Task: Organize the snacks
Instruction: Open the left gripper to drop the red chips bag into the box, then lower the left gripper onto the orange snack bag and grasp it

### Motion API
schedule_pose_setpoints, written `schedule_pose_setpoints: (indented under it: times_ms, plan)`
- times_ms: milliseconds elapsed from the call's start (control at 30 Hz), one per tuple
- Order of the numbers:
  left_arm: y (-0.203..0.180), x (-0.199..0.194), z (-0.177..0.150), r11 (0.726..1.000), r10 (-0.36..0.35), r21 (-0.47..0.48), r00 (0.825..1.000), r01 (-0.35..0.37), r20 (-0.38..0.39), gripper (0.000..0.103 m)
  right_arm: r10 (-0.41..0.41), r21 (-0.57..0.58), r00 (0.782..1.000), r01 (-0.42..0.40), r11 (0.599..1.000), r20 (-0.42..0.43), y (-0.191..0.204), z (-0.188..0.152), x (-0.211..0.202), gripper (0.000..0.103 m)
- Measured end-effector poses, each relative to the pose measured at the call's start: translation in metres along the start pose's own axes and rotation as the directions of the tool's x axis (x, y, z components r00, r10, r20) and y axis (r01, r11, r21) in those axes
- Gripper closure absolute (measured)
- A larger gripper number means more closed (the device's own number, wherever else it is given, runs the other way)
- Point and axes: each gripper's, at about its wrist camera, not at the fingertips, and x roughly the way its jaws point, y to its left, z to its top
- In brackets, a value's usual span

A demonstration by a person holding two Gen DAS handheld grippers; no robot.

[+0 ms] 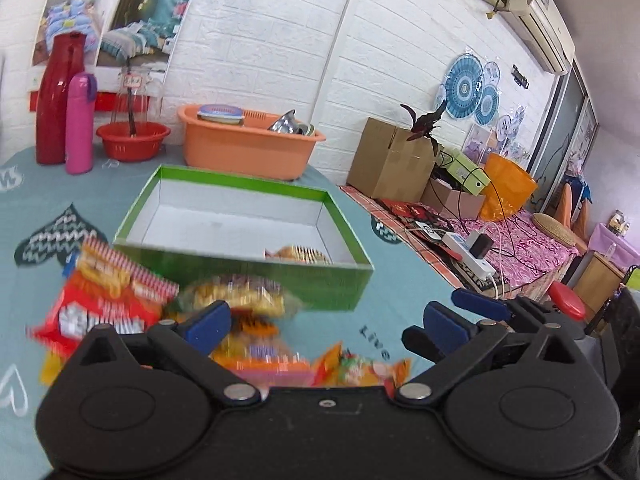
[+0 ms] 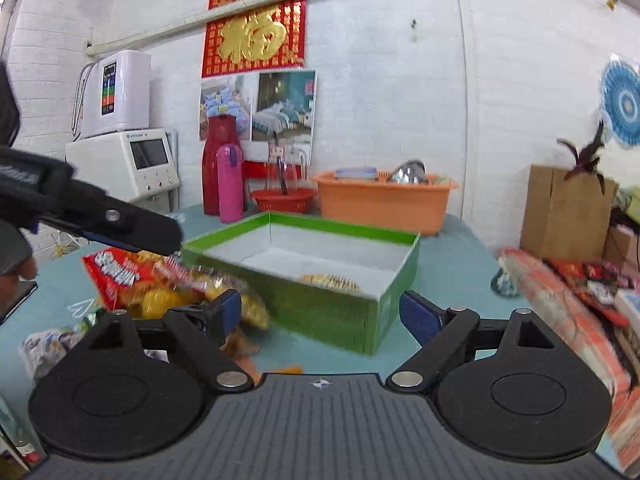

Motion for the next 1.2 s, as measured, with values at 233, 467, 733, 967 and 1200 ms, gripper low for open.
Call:
schedule_pose_setpoints:
  times_ms: [233,467,733,967,1200]
  plan:
    - [0.008,-0.015,-0.034,0.999,0.005,-0.053,0.999,-0.007,-0.036,0.0,0.055,0.012,0.988,-0.054,0.998,-0.143,0.008,-0.03,0.013,0.0]
    - [0.003,-0.016,-0.035,0.998,-0.042,-0.042,0.999,0.04,-0.029,0.0,0.103,-0.01,0.983,-0.106,0.994,-0.154,0.013,-0.036,0.032,0.0]
    - [-0.015,0.038,-0.024,0.989,-0.147,-0.006,0.982,0.147,-0.116,0.0,0.08,0.039,0.977,-0.073,0.997,-0.196,-0.019,-0.05,0.016,0.0]
    - [-0.025,0.102,-0.013,0.989,-0.138,0.023,0.967,0.147,-0.216,0.0,-0.002,0.064,0.983,0.014,0.998,-0.184,-0.031,-0.051,0.0,0.0]
    - [-0.014,0.103,-0.023,0.986,-0.169,-0.035,0.949,0.166,-0.266,0.007,0.066,0.027,0.977,-0.062,0.998,-0.202,-0.024,-0.054,0.006,0.0]
